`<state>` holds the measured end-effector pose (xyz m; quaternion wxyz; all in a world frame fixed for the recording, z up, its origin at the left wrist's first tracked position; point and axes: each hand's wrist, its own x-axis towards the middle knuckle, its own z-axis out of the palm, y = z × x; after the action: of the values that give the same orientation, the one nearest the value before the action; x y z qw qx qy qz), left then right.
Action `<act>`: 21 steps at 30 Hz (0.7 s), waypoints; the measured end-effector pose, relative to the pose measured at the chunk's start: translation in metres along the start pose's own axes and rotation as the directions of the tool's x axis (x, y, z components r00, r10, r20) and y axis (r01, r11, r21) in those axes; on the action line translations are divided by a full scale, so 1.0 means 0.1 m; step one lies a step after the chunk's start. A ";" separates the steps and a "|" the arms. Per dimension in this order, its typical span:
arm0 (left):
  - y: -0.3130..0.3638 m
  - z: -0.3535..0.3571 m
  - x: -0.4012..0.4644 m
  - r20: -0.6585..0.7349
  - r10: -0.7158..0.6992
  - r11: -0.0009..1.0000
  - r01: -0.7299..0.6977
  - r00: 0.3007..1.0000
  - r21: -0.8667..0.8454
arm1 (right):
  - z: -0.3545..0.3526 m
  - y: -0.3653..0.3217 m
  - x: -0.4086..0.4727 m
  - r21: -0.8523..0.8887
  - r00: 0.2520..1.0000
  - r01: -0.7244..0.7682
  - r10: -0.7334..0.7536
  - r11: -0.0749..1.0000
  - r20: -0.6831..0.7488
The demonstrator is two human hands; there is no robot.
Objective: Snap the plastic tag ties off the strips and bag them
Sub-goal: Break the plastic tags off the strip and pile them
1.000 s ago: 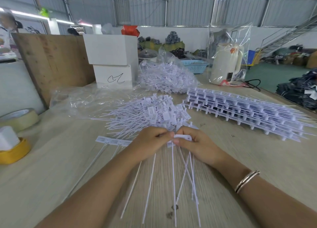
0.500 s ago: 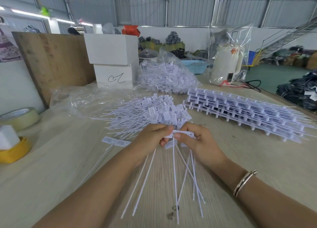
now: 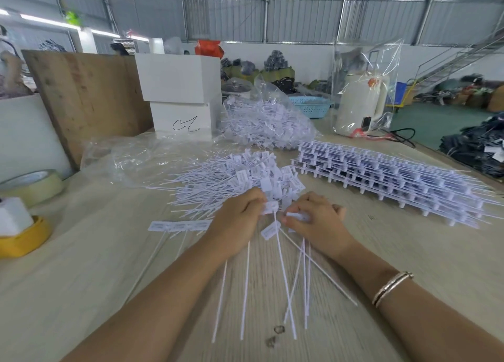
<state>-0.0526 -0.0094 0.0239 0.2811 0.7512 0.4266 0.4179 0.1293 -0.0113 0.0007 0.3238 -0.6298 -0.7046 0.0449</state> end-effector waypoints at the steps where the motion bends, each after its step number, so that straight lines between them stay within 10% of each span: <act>1: -0.01 0.01 0.00 0.016 0.013 0.998 -0.014 1.000 0.055 | 0.01 0.00 0.00 -0.062 1.000 -0.009 0.009 0.998 0.014; 4: -0.05 0.03 0.01 0.084 0.031 0.982 -0.046 0.996 0.184 | 0.00 -0.02 0.01 -0.121 1.000 -0.005 0.005 0.993 -0.004; 8: -0.06 0.11 0.00 0.173 0.085 0.974 -0.118 0.981 0.195 | -0.07 -0.11 -0.05 0.295 0.998 0.041 -0.023 0.955 -0.066; 12: -0.03 0.14 -0.01 0.161 0.148 0.977 -0.170 0.976 0.129 | -0.10 -0.22 -0.10 0.392 0.981 0.043 -0.112 0.919 0.156; 21: -0.02 0.00 0.03 0.125 0.078 0.952 -0.111 0.989 0.286 | -0.13 -0.12 -0.06 0.745 0.995 -0.002 -0.076 0.667 0.070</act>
<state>-0.0524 -0.0052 0.0233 0.1703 0.8264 0.4307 0.3202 0.1254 -0.0238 0.0143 0.5194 -0.4259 -0.6523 0.3513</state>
